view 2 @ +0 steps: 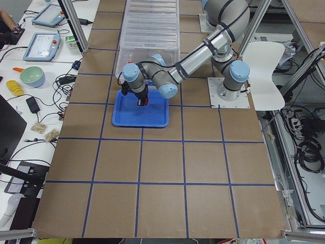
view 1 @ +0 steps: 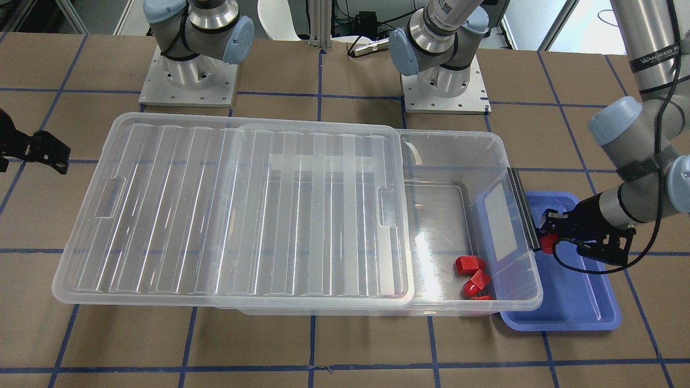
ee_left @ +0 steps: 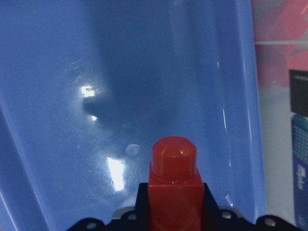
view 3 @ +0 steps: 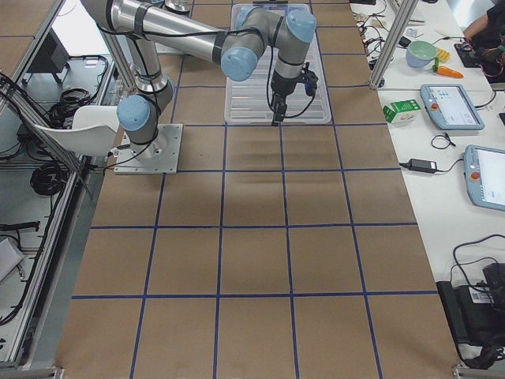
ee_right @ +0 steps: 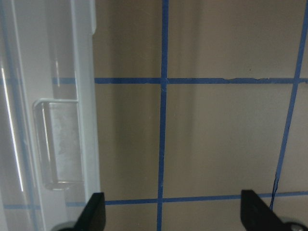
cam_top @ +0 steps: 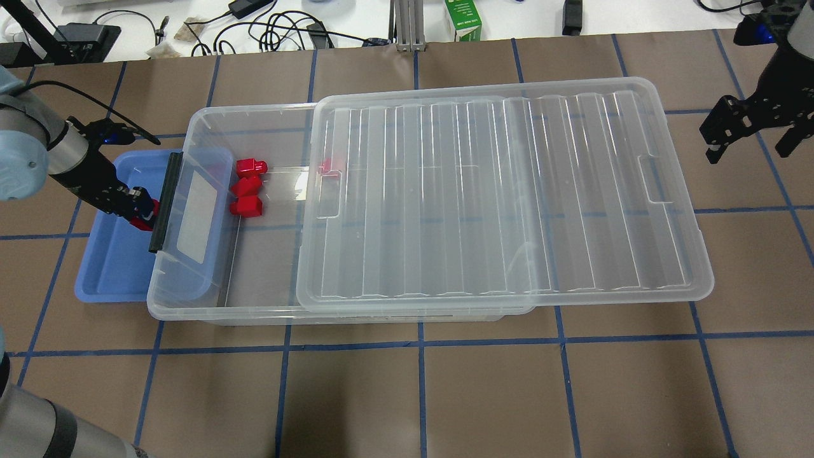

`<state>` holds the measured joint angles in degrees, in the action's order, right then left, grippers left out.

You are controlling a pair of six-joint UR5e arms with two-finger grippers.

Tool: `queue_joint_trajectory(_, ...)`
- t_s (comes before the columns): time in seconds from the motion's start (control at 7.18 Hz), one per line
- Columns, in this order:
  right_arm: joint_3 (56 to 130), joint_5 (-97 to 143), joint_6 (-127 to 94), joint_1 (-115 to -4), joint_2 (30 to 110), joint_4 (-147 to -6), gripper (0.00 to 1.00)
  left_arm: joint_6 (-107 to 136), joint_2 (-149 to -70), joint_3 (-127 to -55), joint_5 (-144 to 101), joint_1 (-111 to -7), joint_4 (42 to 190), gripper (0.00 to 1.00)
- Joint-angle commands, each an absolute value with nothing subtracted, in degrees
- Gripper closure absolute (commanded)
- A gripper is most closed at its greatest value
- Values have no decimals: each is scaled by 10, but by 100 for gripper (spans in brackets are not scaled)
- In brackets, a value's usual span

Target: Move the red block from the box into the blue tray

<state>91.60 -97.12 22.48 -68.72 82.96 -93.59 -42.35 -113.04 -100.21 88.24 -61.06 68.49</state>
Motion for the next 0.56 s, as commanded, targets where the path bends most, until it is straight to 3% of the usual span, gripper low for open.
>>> queue_joint_trajectory(0.0, 917, -971, 243, -683, 812, -953, 0, -426, -1146, -1016, 901, -610, 655, 95)
queue_joint_trajectory(0.14, 921, -970, 239, -683, 797, -956, 0, -422, -1148, -1012, 901, -610, 655, 72)
queue_joint_trajectory(0.28, 929, -965, 236, -684, 792, -957, 0, -416, -1144, -1008, 901, -611, 655, 10)
queue_joint_trajectory(0.42, 933, -963, 228, -685, 793, -956, 0, -402, -1131, -1005, 906, -616, 662, 8)
